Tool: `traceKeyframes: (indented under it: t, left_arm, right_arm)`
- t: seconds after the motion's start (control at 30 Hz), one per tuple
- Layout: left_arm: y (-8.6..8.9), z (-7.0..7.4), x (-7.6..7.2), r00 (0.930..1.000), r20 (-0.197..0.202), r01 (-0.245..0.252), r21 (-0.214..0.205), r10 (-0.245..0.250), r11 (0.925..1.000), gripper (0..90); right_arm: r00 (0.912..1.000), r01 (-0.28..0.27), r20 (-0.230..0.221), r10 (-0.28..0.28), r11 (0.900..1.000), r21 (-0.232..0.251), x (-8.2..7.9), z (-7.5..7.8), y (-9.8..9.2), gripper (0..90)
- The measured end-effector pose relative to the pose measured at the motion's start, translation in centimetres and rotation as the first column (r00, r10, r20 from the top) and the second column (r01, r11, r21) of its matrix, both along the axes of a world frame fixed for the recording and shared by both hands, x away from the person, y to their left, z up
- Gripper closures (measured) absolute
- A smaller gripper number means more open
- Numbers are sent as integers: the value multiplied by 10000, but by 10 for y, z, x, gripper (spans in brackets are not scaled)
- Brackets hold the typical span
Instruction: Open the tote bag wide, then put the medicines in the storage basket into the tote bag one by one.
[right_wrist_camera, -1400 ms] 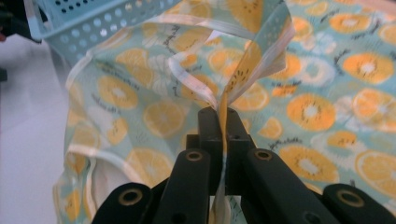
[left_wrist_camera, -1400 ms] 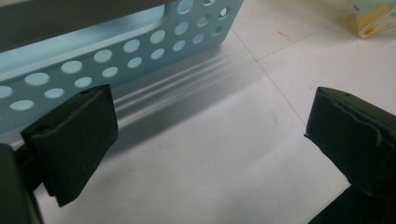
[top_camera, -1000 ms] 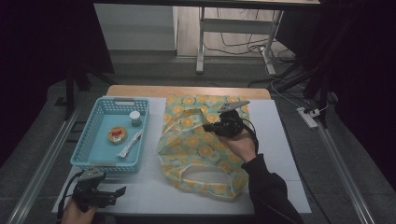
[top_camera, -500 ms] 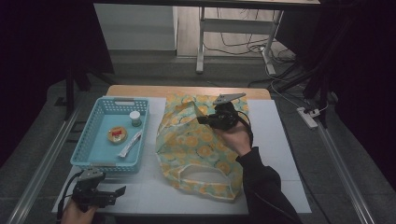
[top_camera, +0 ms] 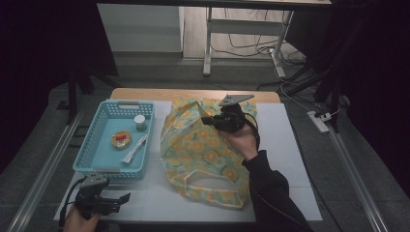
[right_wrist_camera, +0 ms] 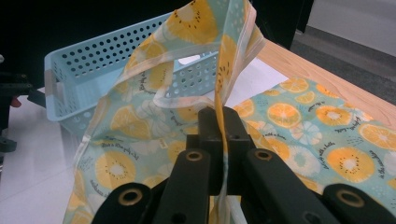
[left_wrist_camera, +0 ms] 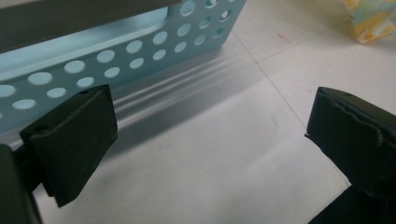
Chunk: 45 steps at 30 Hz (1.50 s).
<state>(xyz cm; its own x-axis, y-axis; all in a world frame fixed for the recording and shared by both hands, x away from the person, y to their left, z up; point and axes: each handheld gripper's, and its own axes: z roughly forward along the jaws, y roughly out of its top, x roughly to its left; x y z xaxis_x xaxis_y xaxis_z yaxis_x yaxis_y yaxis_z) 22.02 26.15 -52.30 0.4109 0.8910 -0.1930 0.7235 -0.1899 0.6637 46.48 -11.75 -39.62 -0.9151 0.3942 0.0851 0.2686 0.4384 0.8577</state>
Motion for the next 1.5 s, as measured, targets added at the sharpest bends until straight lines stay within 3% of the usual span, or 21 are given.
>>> traceKeyframes:
  t: [1.03,1.5]
  left_arm:
    - [3,1,-1,10000,59,-30,-301,32,9995,0]
    - [2,10,-1,9981,402,490,-456,-472,9978,0]
  right_arm:
    - [10000,53,23,-52,9993,-369,-1,-14,-5,895]
    - [10000,19,51,-17,9989,-474,1,-17,-4,895]
